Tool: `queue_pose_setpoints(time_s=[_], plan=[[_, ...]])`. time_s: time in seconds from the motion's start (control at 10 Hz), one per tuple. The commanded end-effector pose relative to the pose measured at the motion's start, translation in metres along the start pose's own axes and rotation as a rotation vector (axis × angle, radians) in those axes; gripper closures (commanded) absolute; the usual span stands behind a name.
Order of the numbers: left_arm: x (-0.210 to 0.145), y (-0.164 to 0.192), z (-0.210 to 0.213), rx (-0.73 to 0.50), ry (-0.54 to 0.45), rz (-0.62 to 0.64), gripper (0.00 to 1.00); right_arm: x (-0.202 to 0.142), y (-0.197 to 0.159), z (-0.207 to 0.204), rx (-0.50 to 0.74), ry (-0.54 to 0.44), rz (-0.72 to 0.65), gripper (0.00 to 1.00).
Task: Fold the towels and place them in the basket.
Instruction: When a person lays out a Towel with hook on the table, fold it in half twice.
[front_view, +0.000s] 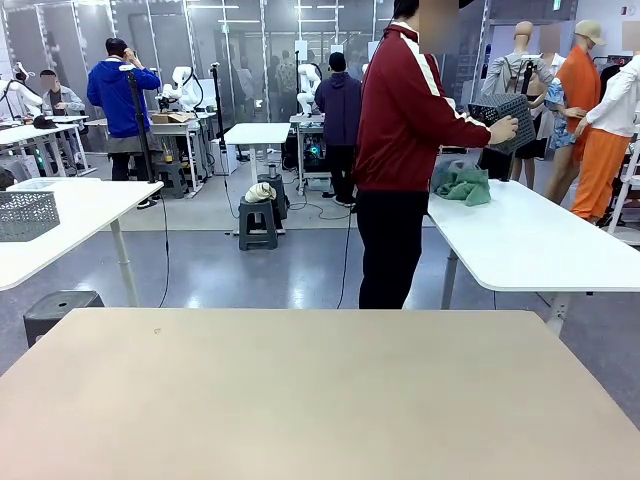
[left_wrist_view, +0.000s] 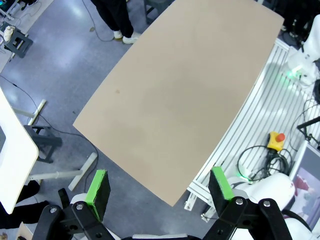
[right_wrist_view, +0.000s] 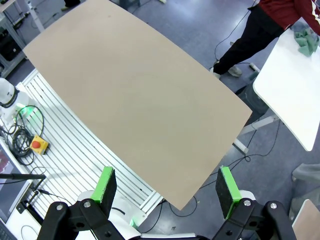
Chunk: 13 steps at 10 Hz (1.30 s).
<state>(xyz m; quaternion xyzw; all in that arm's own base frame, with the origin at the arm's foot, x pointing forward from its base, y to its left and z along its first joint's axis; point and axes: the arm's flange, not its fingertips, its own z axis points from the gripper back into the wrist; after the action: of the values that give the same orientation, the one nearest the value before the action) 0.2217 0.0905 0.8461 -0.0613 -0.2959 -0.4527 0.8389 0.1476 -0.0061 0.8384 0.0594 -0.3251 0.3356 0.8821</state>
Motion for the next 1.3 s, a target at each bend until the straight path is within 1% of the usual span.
queue_pose_setpoints(time_s=[0.0,1.2], plan=[[0.0016,-0.0011,-0.0001,-0.010,-0.010,-0.016,0.00,0.0006,0.0003,-0.0010,0.007,-0.004,0.005,0.00],[0.0016,-0.0011,-0.0001,-0.010,-0.010,-0.016,0.00,0.0006,0.0003,-0.0010,0.007,-0.004,0.005,0.00]])
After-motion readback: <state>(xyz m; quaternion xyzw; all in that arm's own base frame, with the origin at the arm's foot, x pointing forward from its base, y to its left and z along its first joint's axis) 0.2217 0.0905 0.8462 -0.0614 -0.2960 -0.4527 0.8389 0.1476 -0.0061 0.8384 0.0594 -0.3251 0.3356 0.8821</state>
